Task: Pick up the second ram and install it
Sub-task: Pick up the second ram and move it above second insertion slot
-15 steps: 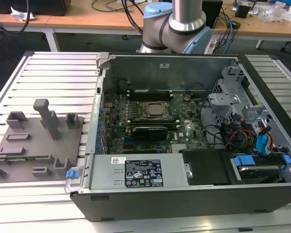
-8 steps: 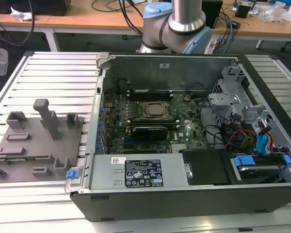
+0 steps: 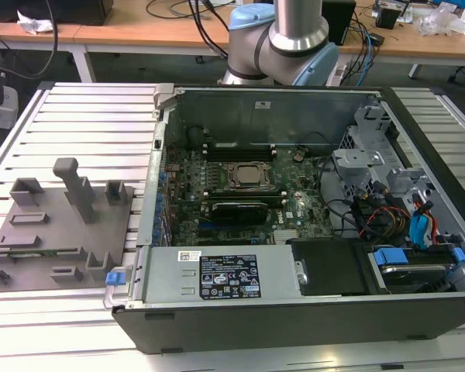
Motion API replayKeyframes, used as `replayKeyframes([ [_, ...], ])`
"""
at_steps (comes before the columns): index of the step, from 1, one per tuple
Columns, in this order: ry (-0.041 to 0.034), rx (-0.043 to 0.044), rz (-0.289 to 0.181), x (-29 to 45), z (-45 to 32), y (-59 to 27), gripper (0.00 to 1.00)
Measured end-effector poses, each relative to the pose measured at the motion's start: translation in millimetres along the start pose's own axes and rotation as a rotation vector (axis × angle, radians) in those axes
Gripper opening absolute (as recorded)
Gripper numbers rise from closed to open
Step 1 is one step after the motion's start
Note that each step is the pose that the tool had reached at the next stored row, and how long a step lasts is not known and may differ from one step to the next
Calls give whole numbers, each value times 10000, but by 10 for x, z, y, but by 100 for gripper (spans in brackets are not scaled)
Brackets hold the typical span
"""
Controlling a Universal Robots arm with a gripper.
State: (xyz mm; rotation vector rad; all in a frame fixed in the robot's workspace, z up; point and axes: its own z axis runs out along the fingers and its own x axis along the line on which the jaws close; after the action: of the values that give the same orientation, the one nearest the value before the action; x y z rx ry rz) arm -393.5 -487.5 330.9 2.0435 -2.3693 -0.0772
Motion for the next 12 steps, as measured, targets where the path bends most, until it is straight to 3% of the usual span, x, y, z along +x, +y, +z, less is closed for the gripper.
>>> replayKeyframes([
  [12,0,1,-1,2,91,-4,36],
])
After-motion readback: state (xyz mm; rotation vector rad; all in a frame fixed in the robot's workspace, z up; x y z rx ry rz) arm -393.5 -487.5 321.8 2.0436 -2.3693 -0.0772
